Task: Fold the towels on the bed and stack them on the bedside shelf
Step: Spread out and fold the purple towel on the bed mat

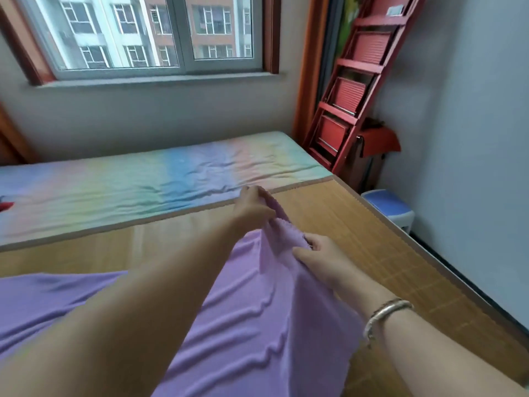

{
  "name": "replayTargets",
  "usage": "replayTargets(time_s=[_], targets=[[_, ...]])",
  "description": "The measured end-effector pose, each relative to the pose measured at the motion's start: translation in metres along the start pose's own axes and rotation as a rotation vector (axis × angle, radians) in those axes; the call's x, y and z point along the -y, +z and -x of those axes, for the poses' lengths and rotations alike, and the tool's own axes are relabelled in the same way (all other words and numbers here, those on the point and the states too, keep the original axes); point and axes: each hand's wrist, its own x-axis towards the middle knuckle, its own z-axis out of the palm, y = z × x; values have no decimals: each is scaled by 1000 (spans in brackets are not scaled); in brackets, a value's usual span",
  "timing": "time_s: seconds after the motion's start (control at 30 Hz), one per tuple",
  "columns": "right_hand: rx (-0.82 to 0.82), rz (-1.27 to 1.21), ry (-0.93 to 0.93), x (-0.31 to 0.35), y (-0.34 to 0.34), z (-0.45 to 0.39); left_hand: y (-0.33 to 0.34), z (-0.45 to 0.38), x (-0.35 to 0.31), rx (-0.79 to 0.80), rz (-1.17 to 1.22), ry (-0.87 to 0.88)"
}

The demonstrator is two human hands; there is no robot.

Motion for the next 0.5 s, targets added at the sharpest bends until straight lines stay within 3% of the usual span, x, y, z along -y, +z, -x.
replayTargets(time_s=[0.23,0.5], targets=[[114,39,-139,181,143,70,-228,95,-2,-86,177,-67],[366,31,-183,252,332,107,-376,193,102,-228,-41,-172]])
